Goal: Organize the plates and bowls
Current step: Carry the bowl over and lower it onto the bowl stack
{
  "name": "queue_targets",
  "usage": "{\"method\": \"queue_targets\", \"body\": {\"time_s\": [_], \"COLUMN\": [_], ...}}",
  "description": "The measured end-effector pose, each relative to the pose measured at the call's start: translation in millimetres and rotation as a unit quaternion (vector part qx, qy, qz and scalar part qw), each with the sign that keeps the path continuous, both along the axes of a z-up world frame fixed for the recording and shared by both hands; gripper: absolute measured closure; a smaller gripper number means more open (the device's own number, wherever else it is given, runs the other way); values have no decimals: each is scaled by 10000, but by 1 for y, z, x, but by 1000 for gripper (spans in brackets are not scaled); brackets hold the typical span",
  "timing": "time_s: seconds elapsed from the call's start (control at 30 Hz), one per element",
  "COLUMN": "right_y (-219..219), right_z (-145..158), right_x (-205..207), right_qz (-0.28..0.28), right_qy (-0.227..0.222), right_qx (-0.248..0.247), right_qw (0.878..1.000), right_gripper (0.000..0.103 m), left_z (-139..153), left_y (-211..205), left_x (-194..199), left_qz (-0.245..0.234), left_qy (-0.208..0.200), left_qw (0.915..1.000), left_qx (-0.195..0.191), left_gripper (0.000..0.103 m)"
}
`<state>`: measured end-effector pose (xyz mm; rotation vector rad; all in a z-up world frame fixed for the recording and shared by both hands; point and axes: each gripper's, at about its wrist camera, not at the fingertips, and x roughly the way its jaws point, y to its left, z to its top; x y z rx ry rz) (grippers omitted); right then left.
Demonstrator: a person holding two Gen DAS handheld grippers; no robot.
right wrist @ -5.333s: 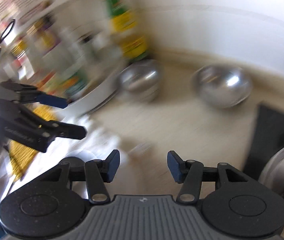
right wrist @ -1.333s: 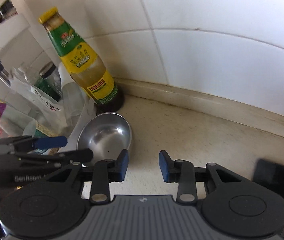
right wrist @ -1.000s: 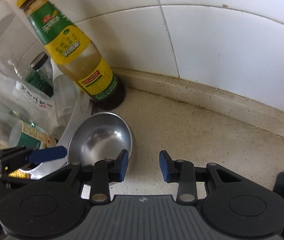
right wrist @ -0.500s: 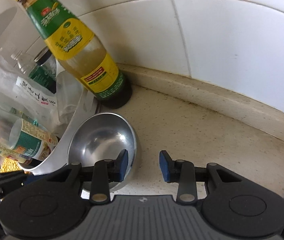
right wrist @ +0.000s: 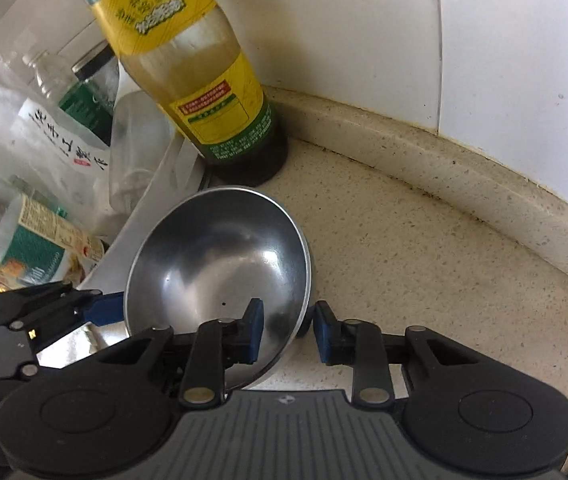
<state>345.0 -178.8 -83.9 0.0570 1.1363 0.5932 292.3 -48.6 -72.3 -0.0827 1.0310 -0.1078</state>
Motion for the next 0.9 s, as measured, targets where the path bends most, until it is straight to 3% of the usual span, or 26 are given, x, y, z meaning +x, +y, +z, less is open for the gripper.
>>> {"method": "queue_targets", "body": {"time_s": [0.2,0.53,0.9], "right_y": [-4,-27,-53], "right_z": [2,27,80], "right_x": [-5,-25,-72], "right_qz": [-14,-205,-554], "right_qy": [-12,-209,-730], "right_qx": [-9,57,134], "right_qw": [10000,9996,9957], "right_gripper": [73,73,73], "left_z": [-6,3,41], "left_y": [-2,-14,-38], "left_x": [-1,-12,-46], "left_qz": [-146,-415,-843], "left_qy": [-55,-312,-1100], "left_qw": [9997,9983,9891], "left_qx": [164,245,497], "left_gripper": [37,36,32]}}
